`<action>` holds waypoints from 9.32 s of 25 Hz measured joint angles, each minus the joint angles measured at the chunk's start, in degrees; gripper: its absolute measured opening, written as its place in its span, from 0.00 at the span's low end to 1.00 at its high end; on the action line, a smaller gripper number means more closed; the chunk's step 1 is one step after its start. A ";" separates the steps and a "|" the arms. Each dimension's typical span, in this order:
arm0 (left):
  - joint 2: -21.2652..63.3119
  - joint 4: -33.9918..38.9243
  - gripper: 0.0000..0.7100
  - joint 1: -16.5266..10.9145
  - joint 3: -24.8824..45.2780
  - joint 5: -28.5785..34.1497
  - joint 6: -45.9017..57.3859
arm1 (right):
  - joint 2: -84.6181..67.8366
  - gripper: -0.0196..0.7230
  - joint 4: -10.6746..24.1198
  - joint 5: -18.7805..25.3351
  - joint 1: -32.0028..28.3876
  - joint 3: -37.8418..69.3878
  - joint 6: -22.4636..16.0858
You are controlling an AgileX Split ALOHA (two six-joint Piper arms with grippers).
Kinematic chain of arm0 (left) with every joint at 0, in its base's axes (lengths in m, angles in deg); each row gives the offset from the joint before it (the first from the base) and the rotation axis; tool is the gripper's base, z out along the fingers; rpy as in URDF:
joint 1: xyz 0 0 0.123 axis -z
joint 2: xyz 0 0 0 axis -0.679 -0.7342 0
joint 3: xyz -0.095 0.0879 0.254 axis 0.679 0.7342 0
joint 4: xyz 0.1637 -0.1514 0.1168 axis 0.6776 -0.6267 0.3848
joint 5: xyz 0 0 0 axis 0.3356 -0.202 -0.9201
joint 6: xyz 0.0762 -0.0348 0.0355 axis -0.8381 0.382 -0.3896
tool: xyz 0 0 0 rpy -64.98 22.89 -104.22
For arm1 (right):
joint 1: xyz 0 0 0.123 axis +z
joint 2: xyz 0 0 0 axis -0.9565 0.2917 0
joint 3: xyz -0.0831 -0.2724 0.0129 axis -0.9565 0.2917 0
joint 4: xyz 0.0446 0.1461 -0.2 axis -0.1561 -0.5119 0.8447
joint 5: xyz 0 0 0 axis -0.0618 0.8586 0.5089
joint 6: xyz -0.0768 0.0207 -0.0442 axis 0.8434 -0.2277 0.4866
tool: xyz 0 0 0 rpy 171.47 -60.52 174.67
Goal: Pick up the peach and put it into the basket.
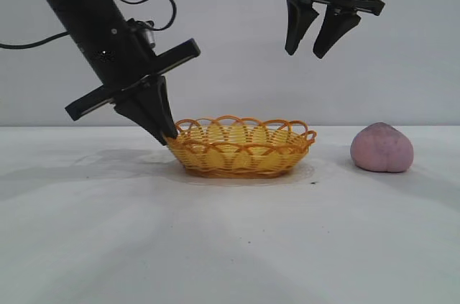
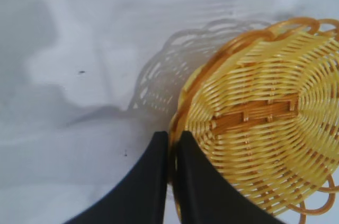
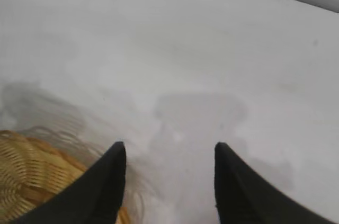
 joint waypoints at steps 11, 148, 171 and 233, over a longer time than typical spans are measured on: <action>1.21 5.09 0.30 0.00 0.08 1.99 3.82 | 0.00 0.52 0.00 0.06 0.00 0.00 -0.22; 123.43 42.30 0.33 -16.92 54.78 27.92 10.15 | 6.15 0.03 8.00 6.56 16.11 -0.38 -0.58; 123.43 42.21 0.33 -16.92 54.78 27.92 10.15 | 2.15 0.36 7.05 8.25 9.18 -0.31 -3.53; 123.43 42.17 0.33 -16.92 54.78 28.01 10.14 | -114.49 0.36 8.91 15.12 -12.92 77.47 -6.40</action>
